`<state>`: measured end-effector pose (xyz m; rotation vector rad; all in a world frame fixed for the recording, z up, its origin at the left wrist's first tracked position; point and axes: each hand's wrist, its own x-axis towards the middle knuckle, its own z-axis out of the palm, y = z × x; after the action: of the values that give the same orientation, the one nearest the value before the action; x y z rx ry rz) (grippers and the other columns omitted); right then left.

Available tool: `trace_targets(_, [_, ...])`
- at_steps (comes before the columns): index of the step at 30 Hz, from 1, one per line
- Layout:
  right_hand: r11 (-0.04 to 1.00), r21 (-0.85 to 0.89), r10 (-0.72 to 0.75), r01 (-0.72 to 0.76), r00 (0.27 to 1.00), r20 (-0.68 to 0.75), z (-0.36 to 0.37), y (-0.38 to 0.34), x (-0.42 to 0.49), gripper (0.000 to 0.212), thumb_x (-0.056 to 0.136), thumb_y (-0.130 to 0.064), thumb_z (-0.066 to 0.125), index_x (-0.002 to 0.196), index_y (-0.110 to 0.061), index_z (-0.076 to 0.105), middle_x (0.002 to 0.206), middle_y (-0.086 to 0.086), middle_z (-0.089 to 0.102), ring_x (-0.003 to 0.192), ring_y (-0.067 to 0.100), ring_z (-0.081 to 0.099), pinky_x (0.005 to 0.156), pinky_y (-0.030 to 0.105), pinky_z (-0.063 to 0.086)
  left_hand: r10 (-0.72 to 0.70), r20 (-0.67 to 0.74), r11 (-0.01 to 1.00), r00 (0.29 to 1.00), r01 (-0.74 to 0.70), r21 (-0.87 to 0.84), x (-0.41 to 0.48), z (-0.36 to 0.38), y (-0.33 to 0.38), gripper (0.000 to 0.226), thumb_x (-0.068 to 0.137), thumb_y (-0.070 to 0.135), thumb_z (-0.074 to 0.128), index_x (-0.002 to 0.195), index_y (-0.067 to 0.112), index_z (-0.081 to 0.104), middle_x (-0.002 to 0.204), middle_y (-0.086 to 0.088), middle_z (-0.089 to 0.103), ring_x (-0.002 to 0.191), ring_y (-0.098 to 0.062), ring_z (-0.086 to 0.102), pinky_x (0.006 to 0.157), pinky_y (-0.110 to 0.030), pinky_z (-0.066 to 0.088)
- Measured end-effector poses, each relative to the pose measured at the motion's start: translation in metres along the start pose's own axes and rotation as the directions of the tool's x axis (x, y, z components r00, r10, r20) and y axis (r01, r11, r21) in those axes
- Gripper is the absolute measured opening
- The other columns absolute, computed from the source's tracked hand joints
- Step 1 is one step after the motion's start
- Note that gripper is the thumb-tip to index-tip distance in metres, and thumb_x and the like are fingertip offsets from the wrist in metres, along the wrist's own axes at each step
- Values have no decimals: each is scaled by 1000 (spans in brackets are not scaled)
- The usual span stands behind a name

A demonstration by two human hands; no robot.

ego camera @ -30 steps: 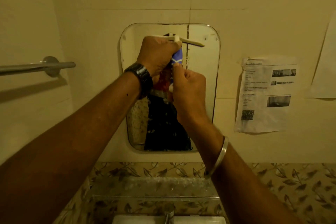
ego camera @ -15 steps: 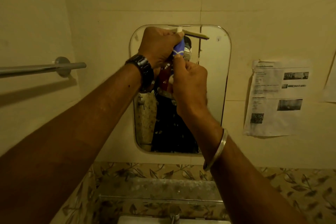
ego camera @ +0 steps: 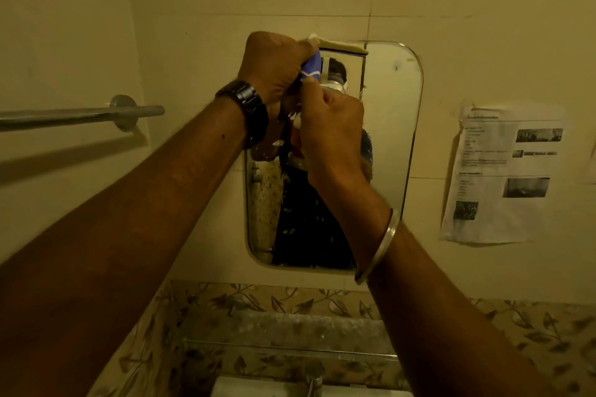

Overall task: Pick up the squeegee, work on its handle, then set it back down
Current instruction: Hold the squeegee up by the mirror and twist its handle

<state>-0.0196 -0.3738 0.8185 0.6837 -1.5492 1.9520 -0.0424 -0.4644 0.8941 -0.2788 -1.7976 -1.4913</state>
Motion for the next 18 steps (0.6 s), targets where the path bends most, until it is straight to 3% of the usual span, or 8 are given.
trace_targets(3, [999, 15, 31, -32, 999, 12, 1, 8, -7, 43, 109, -23, 52, 67, -14, 58, 60, 4, 56, 45, 8, 50, 46, 23, 46, -26, 3, 1000, 1000, 26, 15, -6, -3, -6, 45, 80, 33, 76, 89, -11, 72, 95, -35, 70, 78, -43, 71, 76, -65, 58])
trace_targets(6, [999, 16, 42, -43, 997, 57, -2, 29, -32, 44, 109, -24, 53, 66, -16, 57, 57, 0, 55, 45, 8, 49, 47, 25, 45, -94, 26, 996, 995, 93, 16, -32, -7, -22, 21, 92, 22, 72, 94, 2, 77, 88, -20, 76, 73, -27, 71, 76, -48, 64])
trace_targets(10, [999, -3, 38, -38, 996, 76, -1, 35, -48, 48, 109, -23, 53, 61, -20, 55, 53, -5, 54, 45, 9, 49, 47, 27, 45, -110, 31, 994, 993, 110, 3, -47, -12, -33, 18, 94, 21, 70, 96, 4, 77, 84, -10, 75, 69, -20, 71, 67, -32, 60])
trace_targets(12, [1000, 6, 19, -19, 998, 66, 2, 25, -36, 47, 108, -23, 53, 62, -20, 56, 56, -2, 56, 48, 13, 52, 49, 30, 49, -60, 8, 998, 998, 60, 7, -37, -13, -20, 22, 94, 23, 70, 91, 3, 77, 83, -14, 76, 69, -24, 72, 66, -36, 63])
trace_targets(16, [1000, 0, -18, 18, 999, 33, 13, 3, -6, 44, 109, -25, 53, 65, -18, 58, 64, 10, 62, 50, 15, 55, 54, 33, 52, 15, -36, 999, 999, -13, 46, -7, -15, 5, 39, 87, 31, 74, 86, -8, 74, 91, -32, 72, 80, -46, 71, 75, -60, 61])
trace_targets(18, [1000, -8, -24, 24, 1000, 19, 20, 4, -2, 45, 109, -24, 53, 64, -17, 57, 64, 13, 62, 52, 16, 56, 56, 35, 53, 3, -44, 999, 999, -1, 54, 2, -19, 1, 45, 84, 33, 74, 89, -12, 72, 94, -35, 70, 80, -47, 71, 75, -63, 59])
